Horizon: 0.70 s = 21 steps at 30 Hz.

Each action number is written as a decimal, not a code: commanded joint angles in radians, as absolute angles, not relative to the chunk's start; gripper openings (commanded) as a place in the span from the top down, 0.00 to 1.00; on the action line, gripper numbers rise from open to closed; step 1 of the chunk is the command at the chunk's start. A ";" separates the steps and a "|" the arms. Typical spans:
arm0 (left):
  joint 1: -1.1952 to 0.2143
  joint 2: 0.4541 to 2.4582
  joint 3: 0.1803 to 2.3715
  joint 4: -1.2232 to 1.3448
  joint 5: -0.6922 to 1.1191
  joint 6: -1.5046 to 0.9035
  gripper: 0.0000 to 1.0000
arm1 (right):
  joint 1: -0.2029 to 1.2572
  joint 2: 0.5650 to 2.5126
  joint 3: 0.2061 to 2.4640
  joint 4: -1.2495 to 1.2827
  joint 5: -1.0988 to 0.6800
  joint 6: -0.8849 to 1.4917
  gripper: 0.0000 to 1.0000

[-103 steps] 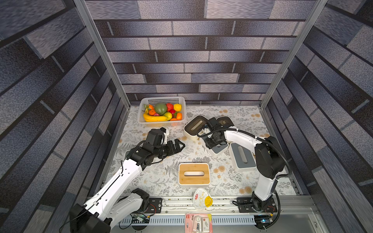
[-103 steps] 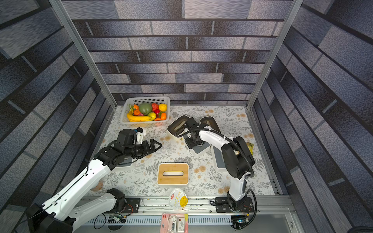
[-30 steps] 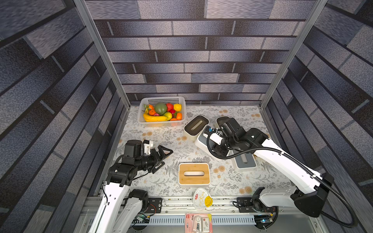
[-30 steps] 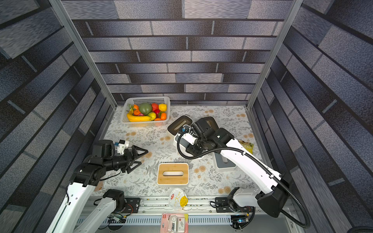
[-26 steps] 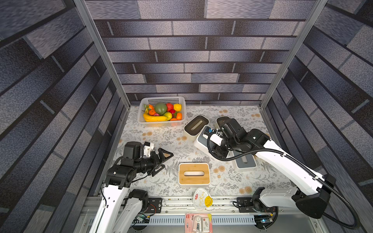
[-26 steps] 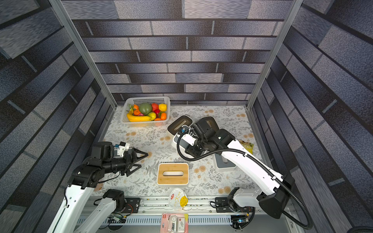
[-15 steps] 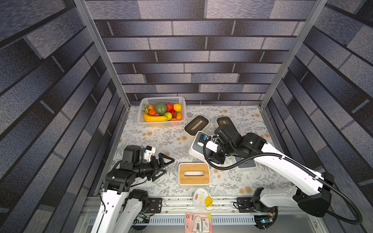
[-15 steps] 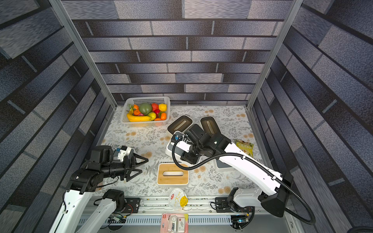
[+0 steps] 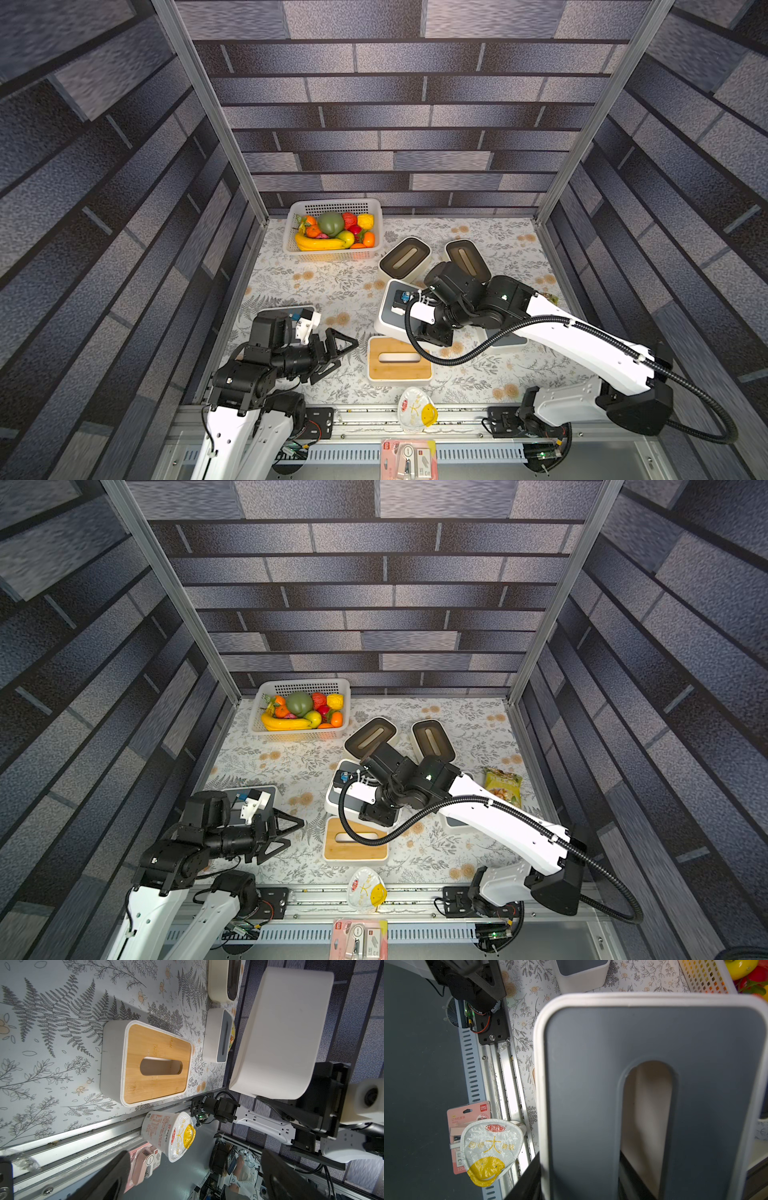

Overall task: Stack the tissue boxes
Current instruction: Place the tissue box at the tissue box.

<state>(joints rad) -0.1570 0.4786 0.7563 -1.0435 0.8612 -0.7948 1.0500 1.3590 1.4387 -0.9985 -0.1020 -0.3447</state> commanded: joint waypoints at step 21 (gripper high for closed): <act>-0.152 0.185 0.643 -1.034 0.842 -1.011 0.00 | 1.144 1.323 1.252 -0.888 -0.137 -0.422 0.54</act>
